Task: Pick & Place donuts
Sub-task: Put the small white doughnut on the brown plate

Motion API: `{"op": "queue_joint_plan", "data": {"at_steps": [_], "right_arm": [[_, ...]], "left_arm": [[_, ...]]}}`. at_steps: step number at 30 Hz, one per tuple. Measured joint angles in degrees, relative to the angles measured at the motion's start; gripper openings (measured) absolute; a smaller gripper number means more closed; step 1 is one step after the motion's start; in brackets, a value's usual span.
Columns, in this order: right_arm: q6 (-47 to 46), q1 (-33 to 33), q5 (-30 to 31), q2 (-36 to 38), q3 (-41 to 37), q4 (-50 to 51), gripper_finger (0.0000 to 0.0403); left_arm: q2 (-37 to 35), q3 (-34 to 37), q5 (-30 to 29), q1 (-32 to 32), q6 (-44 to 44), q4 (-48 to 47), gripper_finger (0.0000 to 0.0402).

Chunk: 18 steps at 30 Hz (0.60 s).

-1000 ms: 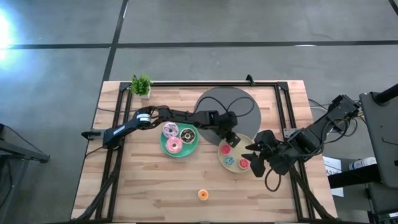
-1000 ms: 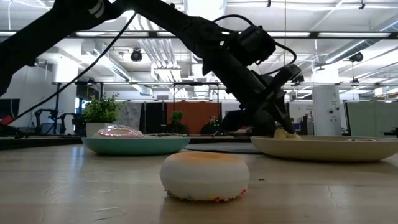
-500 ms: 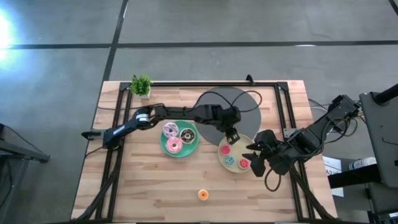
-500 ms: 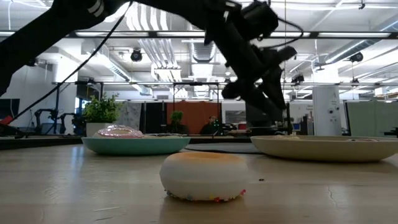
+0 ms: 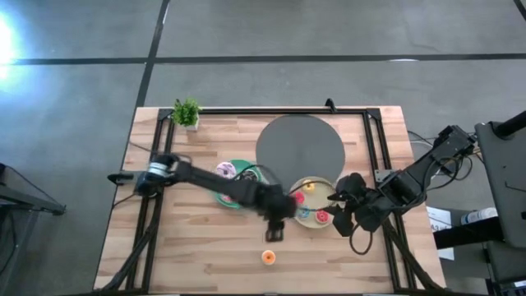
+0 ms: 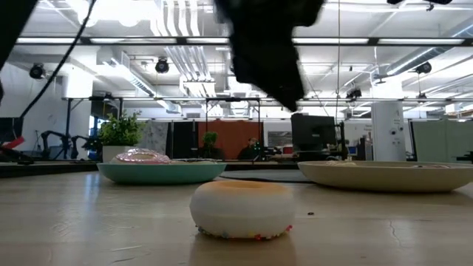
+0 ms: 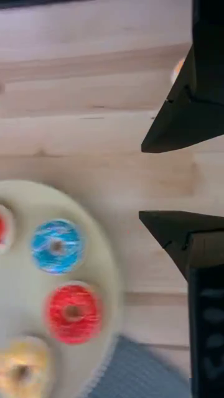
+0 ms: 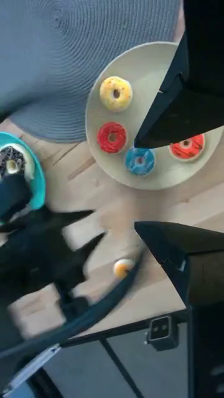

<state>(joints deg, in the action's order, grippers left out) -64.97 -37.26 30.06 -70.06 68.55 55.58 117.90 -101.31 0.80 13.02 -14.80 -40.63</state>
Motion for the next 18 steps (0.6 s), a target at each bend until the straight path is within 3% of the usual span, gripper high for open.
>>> {"op": "queue_joint_plan", "data": {"at_steps": [5,8,13,18], "right_arm": [[3.74,0.13,-5.83,-2.15,-1.52,-1.93,0.0194],[5.91,0.21,-10.54,-5.41,-2.5,-5.22,0.0194],[15.19,0.24,-16.78,-15.65,-1.5,-15.24,0.0194],[28.96,-0.74,-17.21,-27.58,4.39,-15.46,0.0194]], "left_arm": [[-11.21,21.19,-6.12,5.98,-2.66,17.44,0.0135],[-15.67,30.14,-6.69,9.1,-5.03,25.42,0.0135],[-18.21,37.0,-8.96,13.33,-11.4,26.87,0.0135],[-19.24,39.31,-10.22,17.05,-17.84,25.52,0.0135]]}}
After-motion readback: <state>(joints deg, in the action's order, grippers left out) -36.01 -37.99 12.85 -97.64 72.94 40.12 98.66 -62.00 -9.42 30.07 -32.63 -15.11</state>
